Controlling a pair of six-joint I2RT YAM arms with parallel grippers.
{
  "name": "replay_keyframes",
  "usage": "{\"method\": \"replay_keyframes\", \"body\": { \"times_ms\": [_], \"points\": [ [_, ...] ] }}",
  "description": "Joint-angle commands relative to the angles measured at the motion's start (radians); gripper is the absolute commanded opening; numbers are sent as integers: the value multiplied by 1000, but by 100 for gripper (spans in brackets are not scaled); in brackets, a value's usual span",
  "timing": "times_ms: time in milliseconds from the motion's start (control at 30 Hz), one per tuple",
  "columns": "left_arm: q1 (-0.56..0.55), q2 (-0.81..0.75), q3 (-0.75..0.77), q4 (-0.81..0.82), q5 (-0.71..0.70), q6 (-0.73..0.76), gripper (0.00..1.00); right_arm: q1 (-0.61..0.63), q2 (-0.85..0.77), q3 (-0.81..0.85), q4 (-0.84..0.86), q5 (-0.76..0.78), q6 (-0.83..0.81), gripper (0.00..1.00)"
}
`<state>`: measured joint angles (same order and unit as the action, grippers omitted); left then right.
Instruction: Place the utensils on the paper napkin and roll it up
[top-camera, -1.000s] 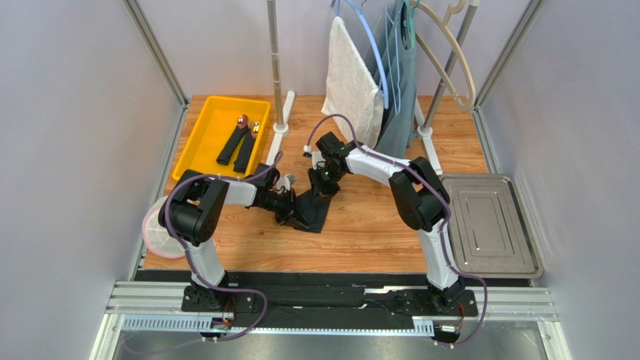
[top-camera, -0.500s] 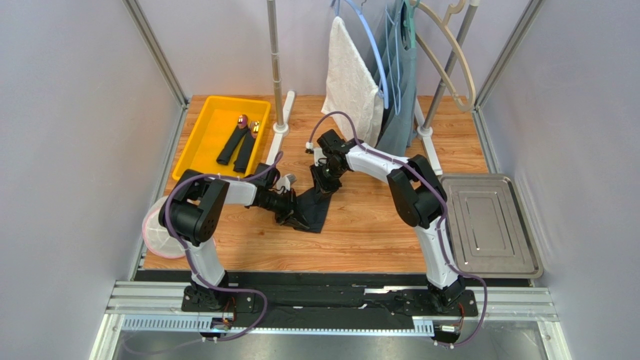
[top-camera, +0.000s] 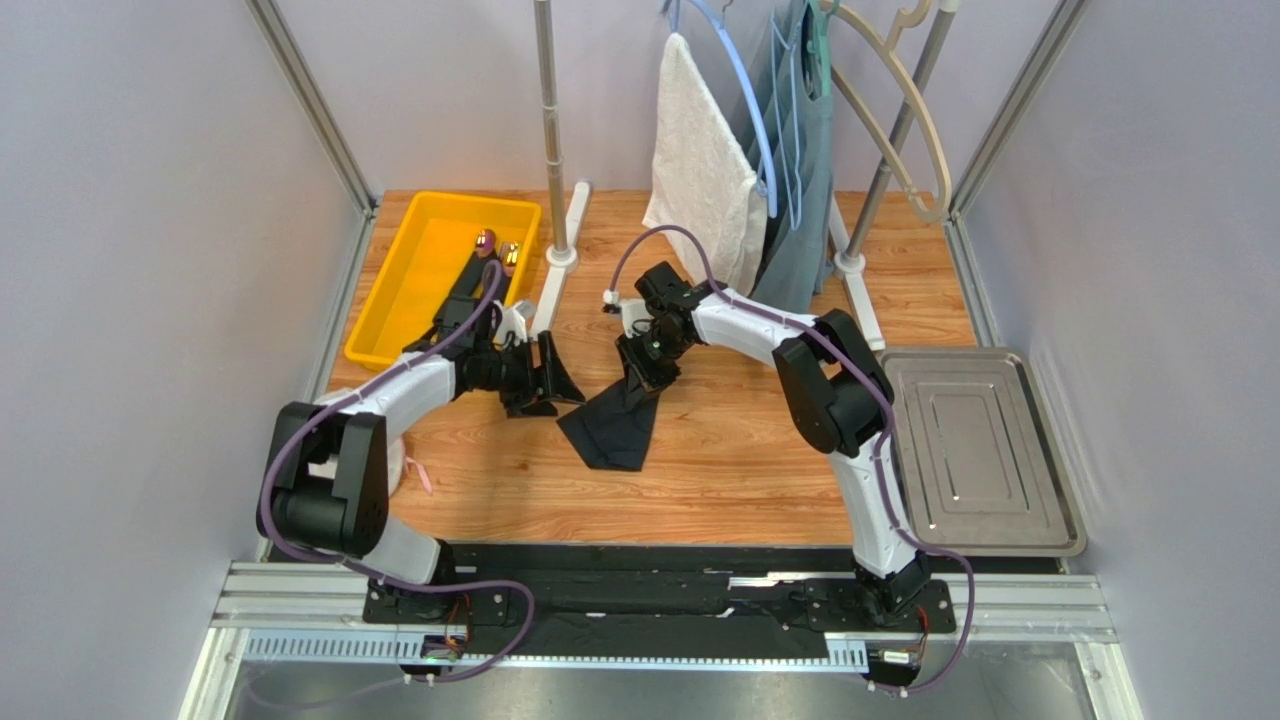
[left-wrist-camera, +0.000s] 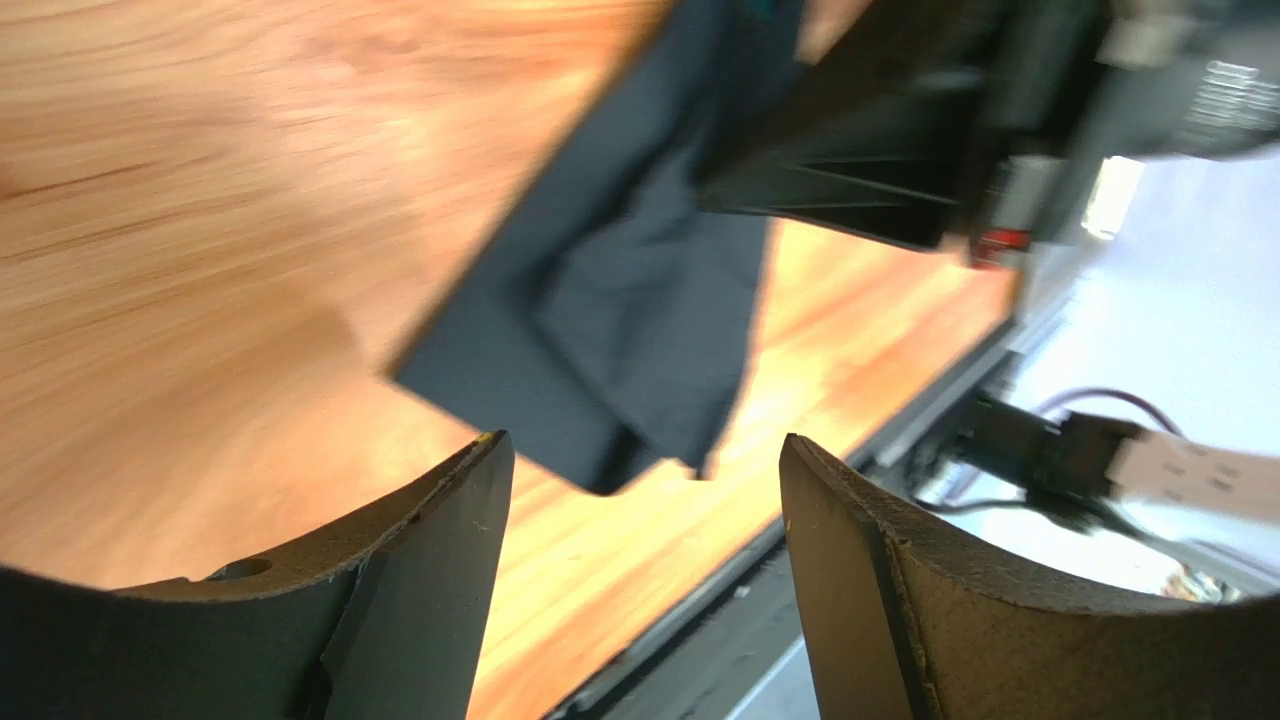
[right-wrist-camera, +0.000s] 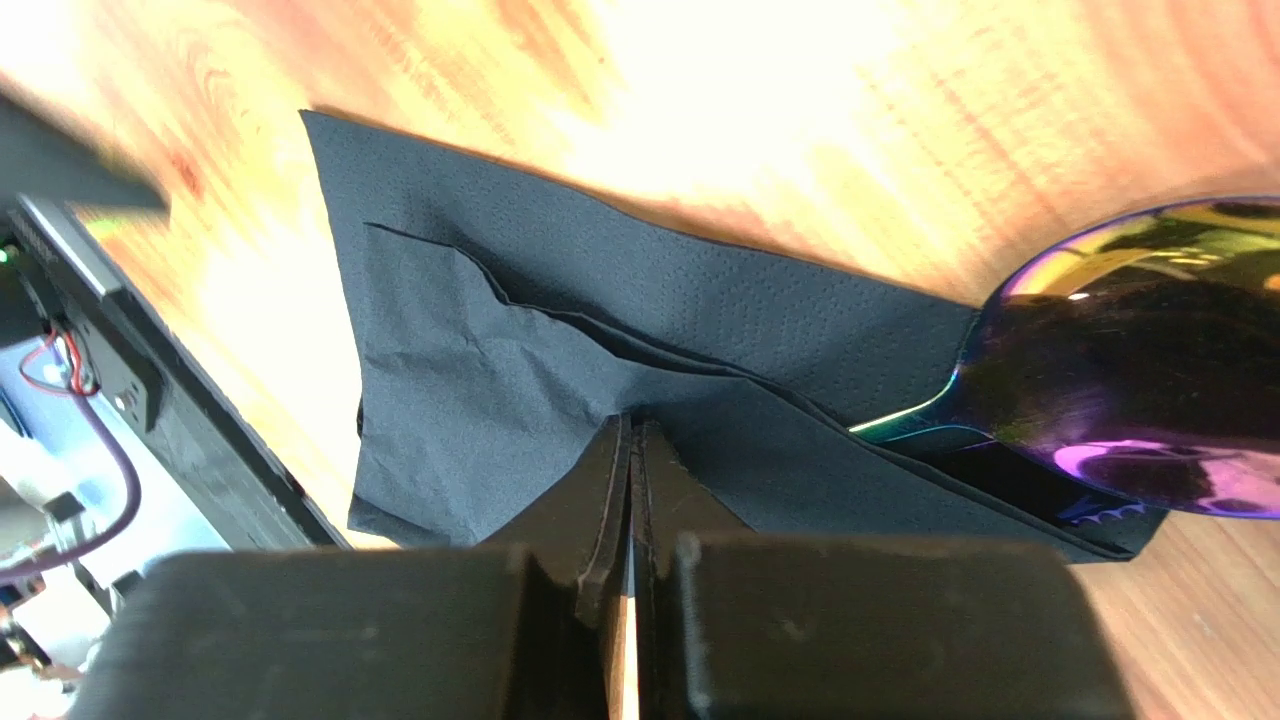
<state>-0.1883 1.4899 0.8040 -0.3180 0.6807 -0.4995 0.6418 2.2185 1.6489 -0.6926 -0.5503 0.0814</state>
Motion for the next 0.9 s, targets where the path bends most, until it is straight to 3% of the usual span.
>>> {"method": "replay_keyframes", "body": {
  "times_ms": [0, 200, 367, 667, 867],
  "points": [
    [1, 46, 24, -122, -99, 79, 75, 9, 41, -49, -58, 29, -109, 2],
    [-2, 148, 31, -105, -99, 39, 73, 9, 40, -54, -70, 33, -127, 2],
    [-31, 227, 32, -72, -53, 4, 64, 7, 50, -40, -71, 33, -120, 1],
    [-43, 184, 15, 137, 43, -77, 56, 10, 59, -37, -73, 38, -115, 1],
    [-66, 194, 12, 154, 42, -77, 53, 10, 64, -34, -71, 39, -111, 1]
  ]
}}
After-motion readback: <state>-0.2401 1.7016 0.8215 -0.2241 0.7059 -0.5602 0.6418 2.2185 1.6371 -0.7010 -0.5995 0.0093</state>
